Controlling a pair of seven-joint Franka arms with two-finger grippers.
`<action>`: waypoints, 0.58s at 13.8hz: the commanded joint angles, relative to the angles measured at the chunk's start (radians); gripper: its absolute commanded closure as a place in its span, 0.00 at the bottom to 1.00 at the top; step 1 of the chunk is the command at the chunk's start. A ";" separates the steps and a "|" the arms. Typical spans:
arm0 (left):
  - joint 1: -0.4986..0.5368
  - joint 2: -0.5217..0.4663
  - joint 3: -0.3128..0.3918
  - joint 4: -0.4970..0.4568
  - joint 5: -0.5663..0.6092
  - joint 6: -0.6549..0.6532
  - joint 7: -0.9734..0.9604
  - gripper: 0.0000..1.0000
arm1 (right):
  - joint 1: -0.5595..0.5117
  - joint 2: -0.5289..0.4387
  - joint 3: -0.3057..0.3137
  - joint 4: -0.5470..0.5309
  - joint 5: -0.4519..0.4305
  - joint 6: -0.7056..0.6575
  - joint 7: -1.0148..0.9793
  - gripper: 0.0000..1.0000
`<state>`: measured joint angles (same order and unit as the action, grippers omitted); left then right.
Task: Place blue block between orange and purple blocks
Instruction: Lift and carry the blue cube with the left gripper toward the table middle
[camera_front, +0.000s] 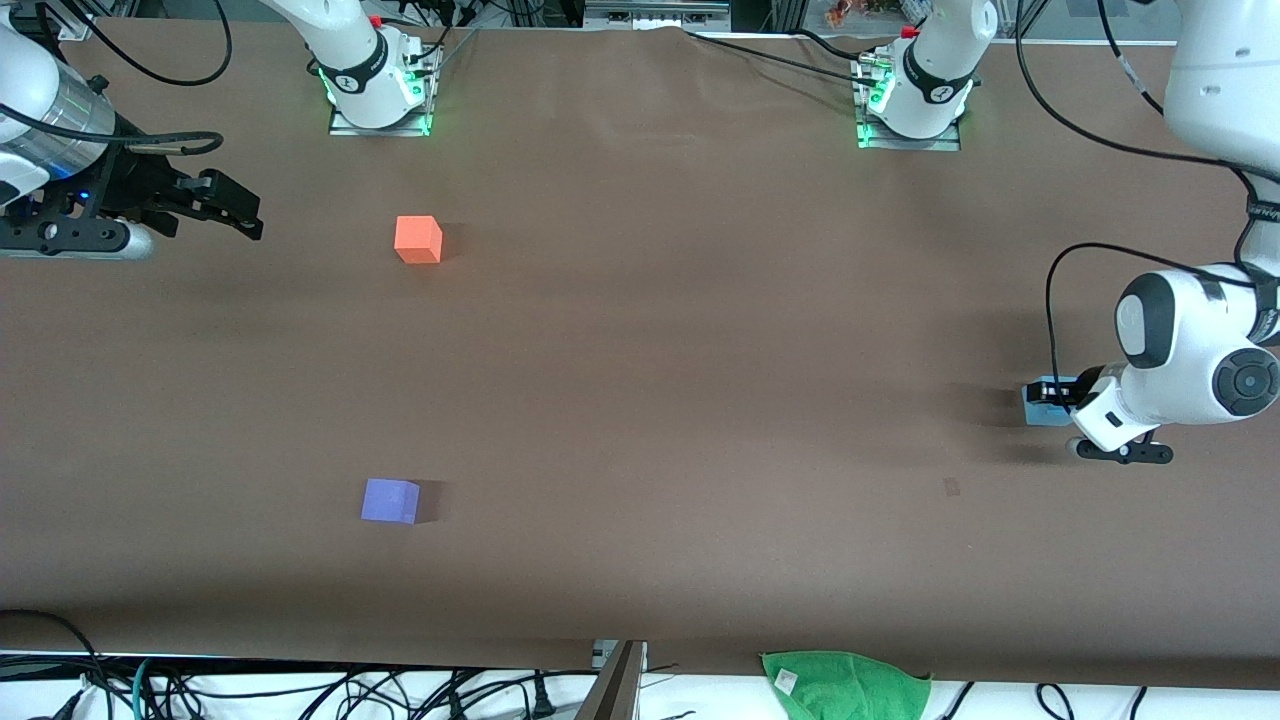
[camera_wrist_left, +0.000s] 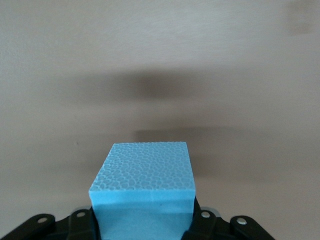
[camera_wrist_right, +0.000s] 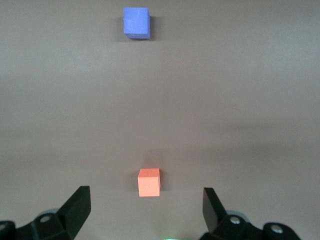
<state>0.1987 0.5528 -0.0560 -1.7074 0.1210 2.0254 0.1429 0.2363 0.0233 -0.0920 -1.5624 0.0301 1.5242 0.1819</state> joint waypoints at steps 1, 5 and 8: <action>-0.103 -0.074 -0.022 0.062 0.012 -0.242 -0.032 1.00 | -0.008 -0.016 0.005 -0.010 0.016 0.001 -0.013 0.00; -0.246 -0.059 -0.090 0.176 -0.032 -0.407 -0.081 1.00 | -0.008 -0.014 0.003 -0.010 0.016 0.007 -0.013 0.01; -0.362 -0.018 -0.091 0.202 -0.174 -0.402 -0.244 1.00 | -0.009 -0.007 -0.003 -0.010 0.017 0.028 -0.016 0.01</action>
<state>-0.0993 0.4814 -0.1585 -1.5603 0.0096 1.6413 -0.0266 0.2359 0.0235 -0.0947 -1.5624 0.0302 1.5311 0.1818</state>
